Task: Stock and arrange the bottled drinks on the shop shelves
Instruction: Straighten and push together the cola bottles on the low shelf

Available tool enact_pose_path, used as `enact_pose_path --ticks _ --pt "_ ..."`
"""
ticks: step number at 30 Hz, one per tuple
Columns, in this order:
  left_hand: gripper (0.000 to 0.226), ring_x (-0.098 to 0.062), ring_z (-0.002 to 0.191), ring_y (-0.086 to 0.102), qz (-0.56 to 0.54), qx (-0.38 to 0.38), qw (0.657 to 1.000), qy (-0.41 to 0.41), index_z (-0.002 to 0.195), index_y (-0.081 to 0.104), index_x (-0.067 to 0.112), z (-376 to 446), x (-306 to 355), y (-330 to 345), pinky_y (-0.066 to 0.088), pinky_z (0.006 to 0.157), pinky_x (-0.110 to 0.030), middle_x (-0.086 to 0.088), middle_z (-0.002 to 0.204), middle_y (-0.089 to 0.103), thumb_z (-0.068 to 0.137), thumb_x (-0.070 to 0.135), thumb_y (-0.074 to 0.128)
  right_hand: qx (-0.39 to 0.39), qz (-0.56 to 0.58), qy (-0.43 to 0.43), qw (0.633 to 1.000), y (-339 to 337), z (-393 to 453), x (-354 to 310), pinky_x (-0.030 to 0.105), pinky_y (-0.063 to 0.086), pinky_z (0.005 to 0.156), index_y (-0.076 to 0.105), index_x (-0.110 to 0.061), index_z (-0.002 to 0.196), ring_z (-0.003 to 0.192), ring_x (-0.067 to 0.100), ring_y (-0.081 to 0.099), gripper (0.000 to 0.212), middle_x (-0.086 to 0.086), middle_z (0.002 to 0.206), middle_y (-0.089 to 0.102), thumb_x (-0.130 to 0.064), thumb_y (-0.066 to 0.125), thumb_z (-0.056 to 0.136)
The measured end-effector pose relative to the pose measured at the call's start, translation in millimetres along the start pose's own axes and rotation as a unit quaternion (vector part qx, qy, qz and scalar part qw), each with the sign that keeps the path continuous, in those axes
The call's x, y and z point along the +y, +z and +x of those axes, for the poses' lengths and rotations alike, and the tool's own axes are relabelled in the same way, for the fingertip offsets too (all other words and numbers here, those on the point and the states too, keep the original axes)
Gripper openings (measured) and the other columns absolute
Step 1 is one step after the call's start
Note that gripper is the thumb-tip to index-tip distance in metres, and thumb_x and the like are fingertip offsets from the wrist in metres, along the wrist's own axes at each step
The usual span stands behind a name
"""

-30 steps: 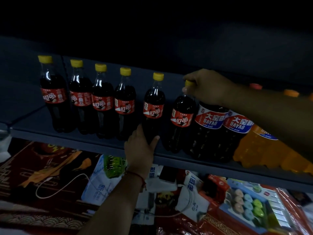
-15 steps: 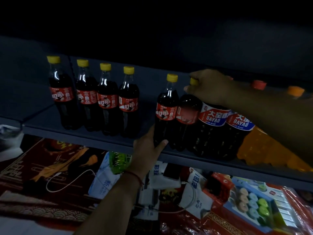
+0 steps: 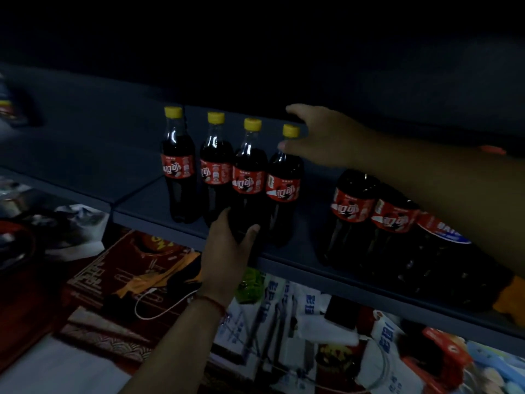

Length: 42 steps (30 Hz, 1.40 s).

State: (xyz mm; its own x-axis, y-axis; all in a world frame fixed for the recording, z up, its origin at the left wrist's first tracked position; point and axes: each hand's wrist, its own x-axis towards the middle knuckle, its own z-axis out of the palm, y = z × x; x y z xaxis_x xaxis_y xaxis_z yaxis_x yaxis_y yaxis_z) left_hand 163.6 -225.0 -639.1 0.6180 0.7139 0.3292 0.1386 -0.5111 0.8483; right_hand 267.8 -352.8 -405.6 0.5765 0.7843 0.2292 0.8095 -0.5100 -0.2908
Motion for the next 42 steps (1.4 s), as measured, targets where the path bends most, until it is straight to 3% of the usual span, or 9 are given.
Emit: enact_pose_path --ticks 7,13,16,21,28,30,34,38,42 --pt "0.07 -0.036 0.105 0.058 0.154 0.029 0.988 0.014 0.136 0.052 0.011 11.8 -9.9 13.7 0.051 0.084 -0.05 -0.016 0.116 0.058 0.088 0.061 0.056 0.058 0.034 0.006 0.998 21.0 23.1 7.9 0.027 0.045 0.083 0.061 -0.011 0.123 0.105 0.019 0.059 0.033 0.004 0.114 0.063 -0.023 0.064 0.092" --pt "0.059 -0.037 0.107 0.058 0.146 -0.004 0.988 0.053 0.133 0.055 0.008 19.4 -13.8 15.5 0.05 0.086 -0.049 -0.015 0.119 0.058 0.093 0.051 0.058 0.057 -0.025 0.008 0.998 12.5 9.6 13.5 0.023 0.038 0.06 0.059 -0.022 0.086 0.071 0.011 0.053 0.01 -0.007 0.078 0.055 -0.029 0.065 0.091" --pt "0.063 -0.036 0.112 0.054 0.121 -0.061 0.988 0.067 0.136 0.053 0.007 18.8 -15.5 14.1 0.048 0.091 -0.047 -0.015 0.124 0.056 0.093 0.053 0.054 0.038 -0.046 0.022 0.998 5.3 -0.2 15.7 0.022 0.032 0.053 0.05 -0.025 0.071 0.062 0.004 0.046 0.026 -0.007 0.07 0.049 -0.029 0.064 0.092" --pt "0.058 -0.032 0.111 0.054 0.119 -0.118 0.981 0.098 0.135 0.055 0.017 10.5 -8.0 17.6 0.047 0.091 -0.048 -0.009 0.116 0.058 0.095 0.058 0.047 0.018 -0.075 0.053 0.996 -8.2 -11.1 16.5 0.022 0.037 0.054 0.069 -0.007 0.099 0.078 0.015 0.056 0.023 0.006 0.09 0.064 -0.029 0.066 0.091" --pt "0.058 -0.031 0.118 0.052 0.129 -0.145 0.977 0.093 0.145 0.046 0.02 6.2 0.8 14.1 0.045 0.097 -0.044 -0.009 0.126 0.056 0.097 0.052 0.049 0.052 -0.075 0.052 0.994 -5.7 -22.2 19.0 0.024 0.039 0.056 0.069 -0.004 0.107 0.079 0.018 0.059 0.028 0.012 0.096 0.068 -0.026 0.067 0.09" --pt "0.057 -0.029 0.117 0.053 0.109 -0.098 0.986 0.08 0.143 0.049 0.016 5.1 1.8 5.7 0.046 0.096 -0.039 -0.01 0.125 0.057 0.097 0.05 0.051 0.055 -0.081 0.049 0.994 -5.4 -23.0 15.4 0.023 0.039 0.068 0.065 -0.005 0.119 0.094 0.022 0.059 0.037 0.008 0.106 0.064 -0.028 0.067 0.09" --pt "0.057 -0.027 0.117 0.052 0.031 0.116 0.992 0.028 0.136 0.05 0.01 24.1 -0.9 -25.3 0.044 0.094 -0.032 -0.011 0.124 0.056 0.091 0.04 0.066 0.076 -0.099 0.008 0.992 0.7 -17.2 -0.7 0.024 0.033 0.09 0.036 -0.018 0.149 0.128 0.025 0.043 0.07 0.008 0.145 0.039 -0.042 0.065 0.089" --pt "0.085 -0.027 0.128 0.049 0.011 0.088 0.996 -0.021 0.148 0.034 0.01 50.6 -13.6 -27.5 0.046 0.104 -0.044 -0.013 0.138 0.054 0.084 0.053 0.069 0.021 -0.105 -0.026 0.994 12.5 4.3 -11.5 0.029 0.038 0.091 0.03 -0.022 0.15 0.127 0.024 0.044 0.078 0.007 0.145 0.04 -0.047 0.067 0.086" --pt "0.064 -0.031 0.111 0.059 0.059 0.073 0.996 0.006 0.134 0.048 0.012 56.2 -25.9 -16.0 0.053 0.088 -0.048 -0.012 0.12 0.064 0.086 0.052 0.062 0.009 -0.132 -0.033 0.991 17.8 13.9 -6.9 0.026 0.036 0.087 0.035 -0.022 0.148 0.122 0.023 0.047 0.074 0.006 0.139 0.044 -0.04 0.07 0.085"
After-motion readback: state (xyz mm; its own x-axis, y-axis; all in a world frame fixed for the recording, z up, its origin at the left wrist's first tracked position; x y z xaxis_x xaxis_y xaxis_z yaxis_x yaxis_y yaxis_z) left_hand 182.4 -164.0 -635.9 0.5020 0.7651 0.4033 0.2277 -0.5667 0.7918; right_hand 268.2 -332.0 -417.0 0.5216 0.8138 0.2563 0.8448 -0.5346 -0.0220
